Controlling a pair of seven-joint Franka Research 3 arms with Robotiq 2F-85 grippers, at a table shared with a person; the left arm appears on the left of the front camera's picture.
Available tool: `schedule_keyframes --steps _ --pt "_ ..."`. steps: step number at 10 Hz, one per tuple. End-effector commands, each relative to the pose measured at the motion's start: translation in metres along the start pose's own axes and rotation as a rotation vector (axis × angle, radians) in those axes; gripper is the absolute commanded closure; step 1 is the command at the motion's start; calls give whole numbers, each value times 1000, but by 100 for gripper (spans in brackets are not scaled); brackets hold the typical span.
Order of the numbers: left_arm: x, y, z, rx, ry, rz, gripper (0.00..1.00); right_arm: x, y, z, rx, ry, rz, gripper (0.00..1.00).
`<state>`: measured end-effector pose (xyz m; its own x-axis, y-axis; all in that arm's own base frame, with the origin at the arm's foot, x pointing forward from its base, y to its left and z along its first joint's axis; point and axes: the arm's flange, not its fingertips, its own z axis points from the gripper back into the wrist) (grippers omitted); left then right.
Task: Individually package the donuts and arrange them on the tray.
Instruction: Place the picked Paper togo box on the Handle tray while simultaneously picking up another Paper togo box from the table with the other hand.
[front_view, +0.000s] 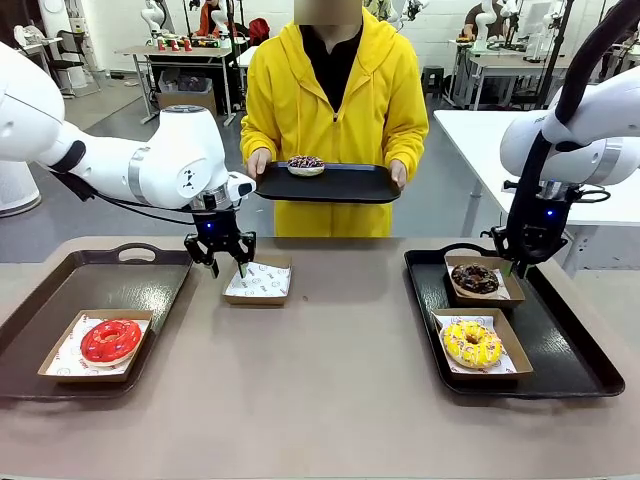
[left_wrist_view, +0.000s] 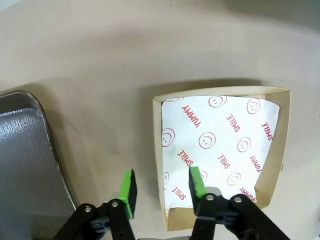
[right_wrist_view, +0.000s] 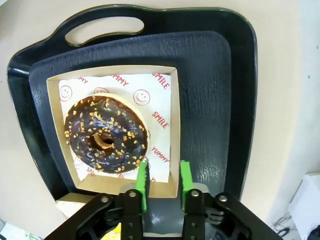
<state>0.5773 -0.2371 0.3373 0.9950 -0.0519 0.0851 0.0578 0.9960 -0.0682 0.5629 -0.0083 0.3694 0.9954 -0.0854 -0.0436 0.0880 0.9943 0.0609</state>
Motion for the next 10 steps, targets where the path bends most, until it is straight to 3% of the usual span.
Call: schedule_keyframes --steps 1,2,4,10 --pt "5 -3 -4 -7 17 26 100 -1 2 0 -11 7 1 0" --pt "4 -4 -6 -11 24 28 100 -2 2 0 -7 6 5 14" --pt "4 -6 -9 -10 30 26 100 -2 2 1 -6 4 12 0" --pt "-1 -6 3 -18 74 45 100 -14 -1 15 40 23 3 0"
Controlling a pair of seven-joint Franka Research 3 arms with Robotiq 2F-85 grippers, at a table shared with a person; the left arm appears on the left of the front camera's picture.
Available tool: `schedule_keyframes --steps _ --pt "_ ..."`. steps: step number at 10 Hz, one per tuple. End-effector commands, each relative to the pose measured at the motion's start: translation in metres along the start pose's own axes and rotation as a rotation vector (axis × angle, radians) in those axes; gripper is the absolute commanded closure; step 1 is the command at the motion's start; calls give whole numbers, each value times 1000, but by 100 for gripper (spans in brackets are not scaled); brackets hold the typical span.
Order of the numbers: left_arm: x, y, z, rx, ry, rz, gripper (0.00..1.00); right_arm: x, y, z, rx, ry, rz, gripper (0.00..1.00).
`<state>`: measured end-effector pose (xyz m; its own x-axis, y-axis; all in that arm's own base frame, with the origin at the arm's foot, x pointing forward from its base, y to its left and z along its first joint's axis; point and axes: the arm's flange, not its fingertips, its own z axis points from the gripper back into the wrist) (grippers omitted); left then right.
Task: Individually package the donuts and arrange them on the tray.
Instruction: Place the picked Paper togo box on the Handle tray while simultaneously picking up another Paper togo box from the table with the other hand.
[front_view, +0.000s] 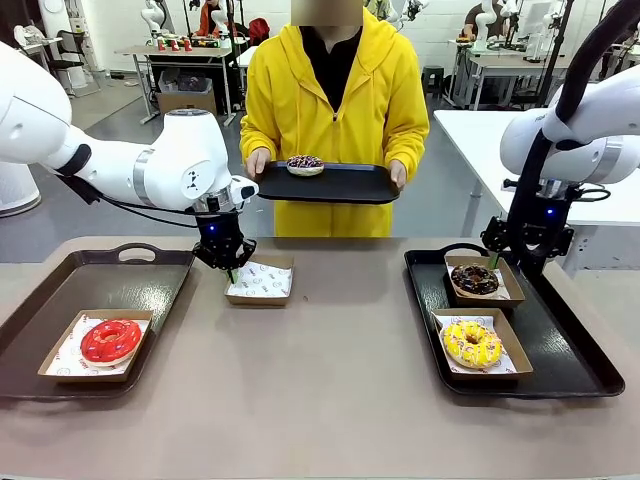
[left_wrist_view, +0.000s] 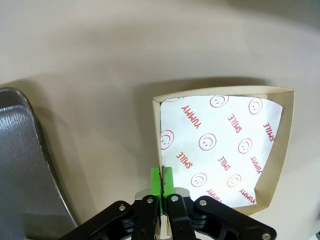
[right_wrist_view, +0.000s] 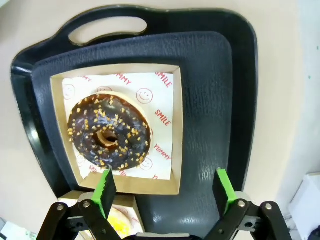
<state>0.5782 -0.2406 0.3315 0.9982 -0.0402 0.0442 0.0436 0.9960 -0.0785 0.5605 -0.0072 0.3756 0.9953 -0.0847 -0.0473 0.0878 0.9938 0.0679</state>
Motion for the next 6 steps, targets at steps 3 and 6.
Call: schedule_keyframes --steps 3,6 --pt "-24 -5 79 -107 28 -1 100 -70 -41 63 383 8 105 0" --pt "-37 -10 144 -88 -21 -22 100 -115 -110 82 664 -91 70 0"
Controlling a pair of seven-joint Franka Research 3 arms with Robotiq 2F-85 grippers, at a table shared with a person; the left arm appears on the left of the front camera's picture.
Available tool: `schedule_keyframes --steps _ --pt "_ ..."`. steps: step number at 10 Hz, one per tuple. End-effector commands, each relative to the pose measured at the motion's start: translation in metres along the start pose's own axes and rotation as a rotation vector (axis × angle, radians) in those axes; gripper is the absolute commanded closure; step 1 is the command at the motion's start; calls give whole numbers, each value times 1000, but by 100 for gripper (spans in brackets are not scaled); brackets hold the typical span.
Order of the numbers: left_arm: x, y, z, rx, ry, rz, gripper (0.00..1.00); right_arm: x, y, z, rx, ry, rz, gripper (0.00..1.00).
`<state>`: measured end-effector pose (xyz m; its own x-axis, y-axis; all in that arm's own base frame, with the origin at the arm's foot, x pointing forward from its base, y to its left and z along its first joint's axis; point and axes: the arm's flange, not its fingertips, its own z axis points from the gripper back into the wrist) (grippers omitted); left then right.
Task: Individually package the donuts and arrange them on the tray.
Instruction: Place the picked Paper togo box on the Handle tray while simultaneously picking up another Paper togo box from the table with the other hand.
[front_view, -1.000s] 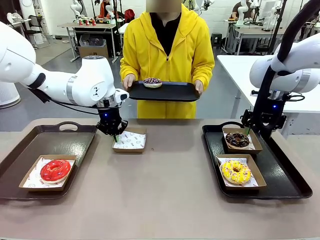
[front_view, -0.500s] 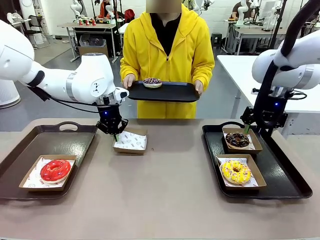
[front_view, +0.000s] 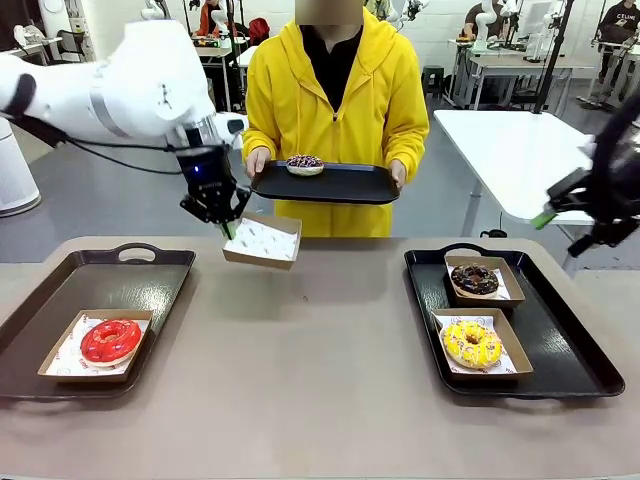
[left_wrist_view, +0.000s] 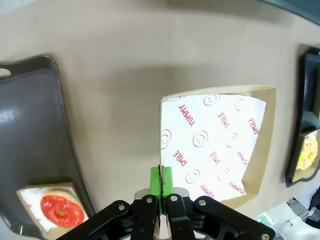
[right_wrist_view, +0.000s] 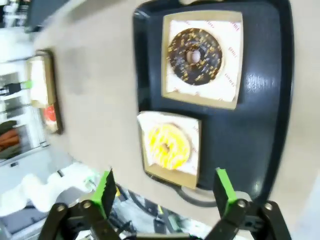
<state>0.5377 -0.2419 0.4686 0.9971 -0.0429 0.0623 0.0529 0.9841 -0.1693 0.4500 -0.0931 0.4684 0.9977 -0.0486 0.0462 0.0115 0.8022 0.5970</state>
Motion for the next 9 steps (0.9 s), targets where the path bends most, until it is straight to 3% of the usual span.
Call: schedule_keyframes --steps 1,6,9 --pt "-1 -4 27 16 -35 -20 100 -19 -47 16 203 -40 9 0" --pt "8 -34 60 43 -65 -4 100 -32 -132 31 498 -170 11 0" --pt "0 -21 60 1 -65 -26 100 -51 -155 44 531 -204 0 0"
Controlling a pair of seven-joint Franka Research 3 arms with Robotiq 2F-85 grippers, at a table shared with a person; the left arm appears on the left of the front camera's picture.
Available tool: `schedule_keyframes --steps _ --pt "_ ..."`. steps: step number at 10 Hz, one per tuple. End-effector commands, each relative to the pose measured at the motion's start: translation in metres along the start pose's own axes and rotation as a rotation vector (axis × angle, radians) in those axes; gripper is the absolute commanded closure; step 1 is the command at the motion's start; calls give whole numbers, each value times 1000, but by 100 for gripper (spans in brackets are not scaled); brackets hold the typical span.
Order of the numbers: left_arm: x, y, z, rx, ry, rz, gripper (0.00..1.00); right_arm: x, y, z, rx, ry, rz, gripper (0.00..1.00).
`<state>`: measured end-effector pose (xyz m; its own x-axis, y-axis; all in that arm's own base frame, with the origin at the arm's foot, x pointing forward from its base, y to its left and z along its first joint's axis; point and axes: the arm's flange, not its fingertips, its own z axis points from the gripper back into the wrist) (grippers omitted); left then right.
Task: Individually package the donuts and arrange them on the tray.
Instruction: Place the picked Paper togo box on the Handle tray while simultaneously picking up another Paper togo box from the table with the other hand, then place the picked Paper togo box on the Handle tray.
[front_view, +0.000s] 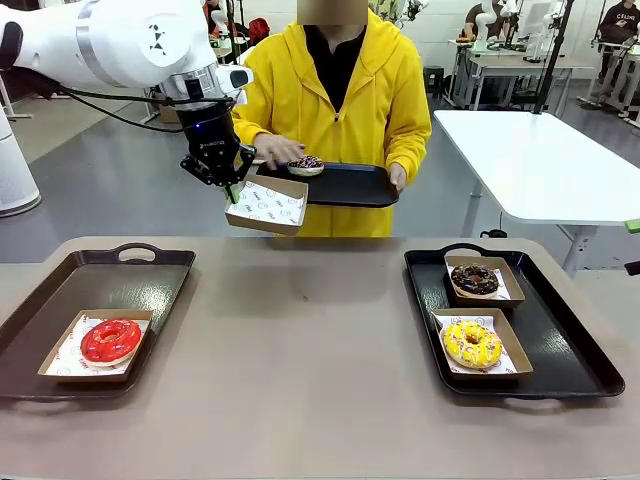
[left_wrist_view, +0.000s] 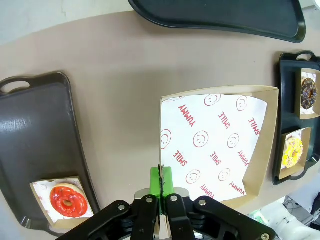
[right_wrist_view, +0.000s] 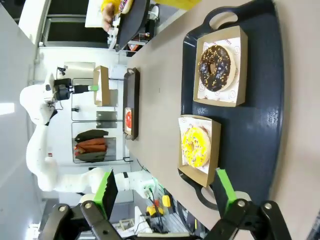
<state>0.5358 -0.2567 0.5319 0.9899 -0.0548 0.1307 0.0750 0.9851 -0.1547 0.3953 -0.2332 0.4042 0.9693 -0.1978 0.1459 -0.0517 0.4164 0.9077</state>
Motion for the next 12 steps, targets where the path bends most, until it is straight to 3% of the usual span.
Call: schedule_keyframes --steps 1,12 --pt "-2 4 1 -11 1 -2 100 5 2 4 18 -25 31 0" --pt "-2 4 1 -11 1 -2 100 0 0 0 0 0 0 0"
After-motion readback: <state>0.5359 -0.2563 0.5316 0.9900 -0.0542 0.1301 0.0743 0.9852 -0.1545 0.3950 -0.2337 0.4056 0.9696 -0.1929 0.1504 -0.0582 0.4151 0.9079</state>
